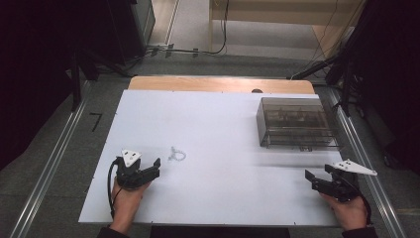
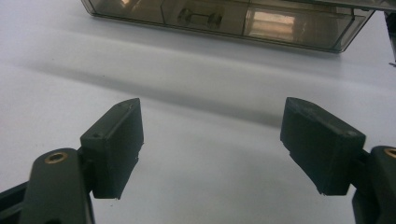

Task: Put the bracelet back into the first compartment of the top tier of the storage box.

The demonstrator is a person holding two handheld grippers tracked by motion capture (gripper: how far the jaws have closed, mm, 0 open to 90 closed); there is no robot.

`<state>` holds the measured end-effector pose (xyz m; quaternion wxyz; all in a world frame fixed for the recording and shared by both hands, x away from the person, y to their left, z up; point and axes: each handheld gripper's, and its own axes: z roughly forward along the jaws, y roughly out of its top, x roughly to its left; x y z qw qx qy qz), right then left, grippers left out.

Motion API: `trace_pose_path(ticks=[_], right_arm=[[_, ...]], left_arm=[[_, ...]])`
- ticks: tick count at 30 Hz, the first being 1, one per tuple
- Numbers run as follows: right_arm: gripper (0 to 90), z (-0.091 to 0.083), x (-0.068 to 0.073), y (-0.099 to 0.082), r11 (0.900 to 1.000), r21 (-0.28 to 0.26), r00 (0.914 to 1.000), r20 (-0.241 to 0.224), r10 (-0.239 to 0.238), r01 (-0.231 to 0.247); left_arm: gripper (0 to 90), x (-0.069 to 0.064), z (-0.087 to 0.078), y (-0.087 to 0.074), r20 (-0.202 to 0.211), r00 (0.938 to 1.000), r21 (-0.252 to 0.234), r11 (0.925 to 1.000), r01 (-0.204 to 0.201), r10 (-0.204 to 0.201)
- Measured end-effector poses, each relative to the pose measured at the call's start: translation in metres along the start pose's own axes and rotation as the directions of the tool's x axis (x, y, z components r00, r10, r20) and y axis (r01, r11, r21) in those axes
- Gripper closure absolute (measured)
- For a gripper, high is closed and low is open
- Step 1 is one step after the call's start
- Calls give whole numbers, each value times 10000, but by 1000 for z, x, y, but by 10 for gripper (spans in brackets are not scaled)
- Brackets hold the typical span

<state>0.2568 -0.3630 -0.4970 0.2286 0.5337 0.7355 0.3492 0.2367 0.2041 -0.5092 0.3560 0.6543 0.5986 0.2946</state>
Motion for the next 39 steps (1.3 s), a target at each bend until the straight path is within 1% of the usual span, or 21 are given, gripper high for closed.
trace_pose_path(ticks=[6, 13, 18, 19, 29, 32, 33, 39], right_arm=[[200, 0, 0, 0, 10000, 27, 10000, -17, 27, -27], [200, 1, 0, 0, 10000, 45, 10000, -10, 15, -15], [200, 1, 0, 0, 10000, 48, 10000, -34, 15, -15], [201, 1, 0, 0, 10000, 46, 10000, -32, 15, -15], [201, 1, 0, 0, 10000, 52, 10000, -45, 40, -40], [201, 2, 0, 0, 10000, 74, 10000, -53, 23, -23], [201, 2, 0, 0, 10000, 78, 10000, -43, 7, -6], [201, 2, 0, 0, 10000, 72, 10000, -62, 24, -24]], left_arm=[[230, -1, 3, 1, 46, 10000, 65, 10000, -53, 53], [249, -3, 7, 2, 119, 9999, 85, 10000, -20, 19], [275, -5, 10, 4, 268, 9995, 189, 9997, -142, 137], [286, -6, 11, 4, 305, 9995, 196, 9998, -93, 87], [316, -11, 17, 6, 407, 9989, 290, 9993, -226, 214], [330, -12, 19, 7, 467, 9987, 377, 9991, -217, 199], [349, -13, 20, 7, 492, 9986, 386, 9991, -191, 172], [374, -14, 22, 8, 682, 9976, 400, 9991, -151, 123]])
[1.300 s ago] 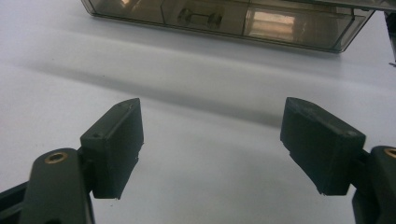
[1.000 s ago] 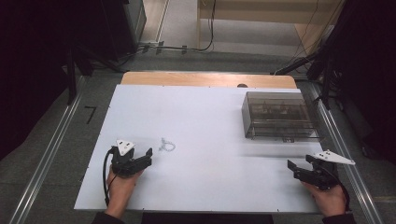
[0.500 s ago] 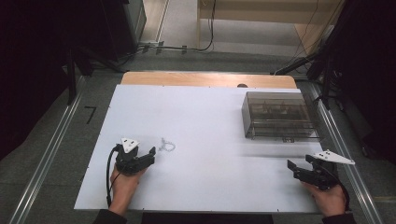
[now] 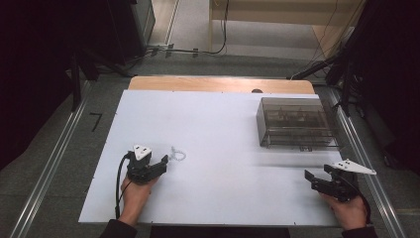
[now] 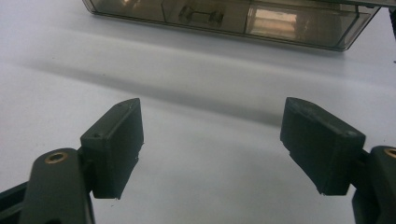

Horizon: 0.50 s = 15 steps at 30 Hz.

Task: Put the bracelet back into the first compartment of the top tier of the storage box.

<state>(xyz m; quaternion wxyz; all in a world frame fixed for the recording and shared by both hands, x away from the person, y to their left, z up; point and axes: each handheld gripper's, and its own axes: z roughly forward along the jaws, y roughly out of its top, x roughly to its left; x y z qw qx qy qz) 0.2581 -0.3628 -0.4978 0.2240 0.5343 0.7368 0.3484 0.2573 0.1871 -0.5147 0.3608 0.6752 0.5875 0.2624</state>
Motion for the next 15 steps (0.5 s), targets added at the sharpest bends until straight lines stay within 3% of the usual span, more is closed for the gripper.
trace_pose_path(ticks=[15], right_arm=[[201, 1, 0, 0, 10000, 50, 10000, -34, -27, 27]], left_arm=[[462, -2, 3, 1, 432, 9991, 65, 10000, -17, 14]])
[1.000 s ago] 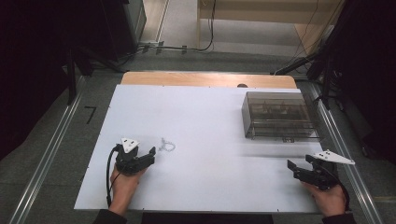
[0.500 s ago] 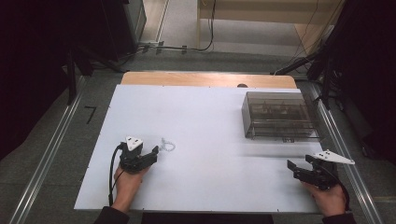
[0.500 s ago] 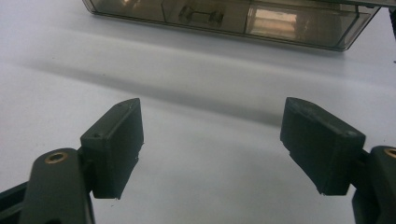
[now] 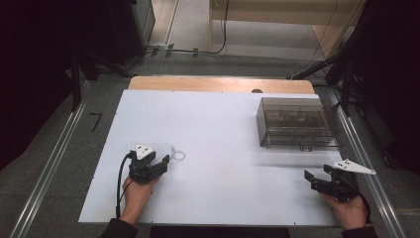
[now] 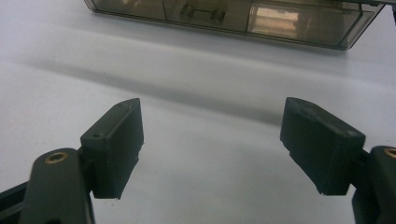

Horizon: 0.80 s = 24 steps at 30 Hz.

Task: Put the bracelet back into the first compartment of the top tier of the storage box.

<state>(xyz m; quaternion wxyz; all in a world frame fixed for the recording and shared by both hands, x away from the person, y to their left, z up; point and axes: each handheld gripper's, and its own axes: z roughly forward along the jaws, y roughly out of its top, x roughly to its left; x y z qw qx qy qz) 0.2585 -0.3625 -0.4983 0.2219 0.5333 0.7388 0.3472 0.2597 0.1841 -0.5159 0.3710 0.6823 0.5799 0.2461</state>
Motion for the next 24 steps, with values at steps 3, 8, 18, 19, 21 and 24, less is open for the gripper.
trace_pose_path(ticks=[3, 8, 18, 19, 21, 24], right_arm=[[201, 0, 0, 0, 10000, 14, 10000, -3, -8, 8], [201, 0, 0, 0, 10000, 23, 10000, -12, -25, 25], [202, 0, 0, 0, 10000, 69, 10000, -31, -11, 11], [203, 0, 0, 0, 10000, 64, 10000, -37, -21, 22], [203, 1, 0, 0, 10000, 56, 10000, -50, -20, 20], [203, 1, 0, 0, 10000, 86, 10000, -46, -44, 44]], left_arm=[[477, -2, 1, 1, 43, 10000, 11, 10000, -31, 31], [505, -5, 4, 3, 94, 9998, 35, 9998, -187, 186], [618, -8, 10, 4, 304, 9990, 112, 9994, -320, 316], [623, -9, 10, 4, 308, 9990, 113, 9994, -313, 310], [623, -9, 11, 4, 340, 9988, 172, 9992, -352, 346], [639, -9, 13, 4, 339, 9989, 158, 9993, -335, 329]])
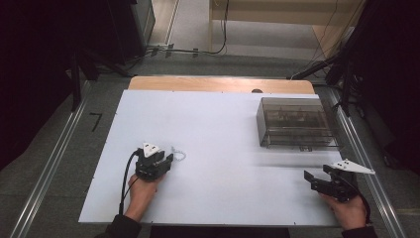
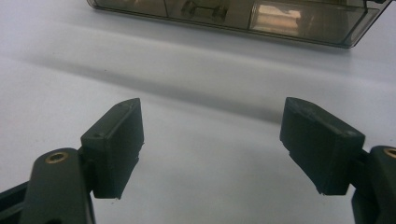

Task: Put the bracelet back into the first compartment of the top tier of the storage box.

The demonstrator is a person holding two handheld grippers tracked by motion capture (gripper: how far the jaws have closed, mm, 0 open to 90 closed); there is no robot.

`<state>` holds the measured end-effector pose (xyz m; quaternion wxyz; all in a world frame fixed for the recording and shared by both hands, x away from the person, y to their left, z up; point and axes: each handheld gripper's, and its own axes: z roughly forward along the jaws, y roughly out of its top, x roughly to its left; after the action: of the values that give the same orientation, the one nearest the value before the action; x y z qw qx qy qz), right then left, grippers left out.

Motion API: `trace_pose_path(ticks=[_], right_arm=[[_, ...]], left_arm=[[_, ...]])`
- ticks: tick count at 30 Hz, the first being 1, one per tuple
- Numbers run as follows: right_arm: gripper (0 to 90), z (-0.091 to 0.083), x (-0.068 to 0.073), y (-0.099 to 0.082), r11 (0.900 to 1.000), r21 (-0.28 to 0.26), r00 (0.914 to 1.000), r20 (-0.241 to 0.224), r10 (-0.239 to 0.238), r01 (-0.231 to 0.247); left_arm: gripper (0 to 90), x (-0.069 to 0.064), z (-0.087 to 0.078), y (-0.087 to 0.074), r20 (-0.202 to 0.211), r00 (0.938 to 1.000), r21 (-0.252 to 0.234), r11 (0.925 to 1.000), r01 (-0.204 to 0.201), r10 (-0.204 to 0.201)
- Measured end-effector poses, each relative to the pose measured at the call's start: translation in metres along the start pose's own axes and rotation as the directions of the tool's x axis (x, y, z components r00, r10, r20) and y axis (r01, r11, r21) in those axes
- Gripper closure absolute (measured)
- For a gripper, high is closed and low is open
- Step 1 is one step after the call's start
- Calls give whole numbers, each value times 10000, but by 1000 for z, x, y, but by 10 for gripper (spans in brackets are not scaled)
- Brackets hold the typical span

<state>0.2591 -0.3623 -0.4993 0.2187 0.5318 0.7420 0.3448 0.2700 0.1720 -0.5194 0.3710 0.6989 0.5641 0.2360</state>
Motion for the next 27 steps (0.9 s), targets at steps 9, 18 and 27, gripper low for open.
trace_pose_path(ticks=[9, 18, 27], right_arm=[[203, 0, 0, 0, 10000, 14, 10000, -23, -4, 4], [204, 0, 0, 0, 10000, 16, 10000, -47, -1, 1], [203, -2, 1, 1, 9999, -142, 10000, -94, -2, 0]], left_arm=[[762, -4, 5, 2, 207, 9995, 56, 9997, -221, 220], [846, -5, 8, 4, 404, 9990, 95, 9997, -210, 206], [858, -6, 5, 5, 633, 9978, -124, 9997, -202, 209]])
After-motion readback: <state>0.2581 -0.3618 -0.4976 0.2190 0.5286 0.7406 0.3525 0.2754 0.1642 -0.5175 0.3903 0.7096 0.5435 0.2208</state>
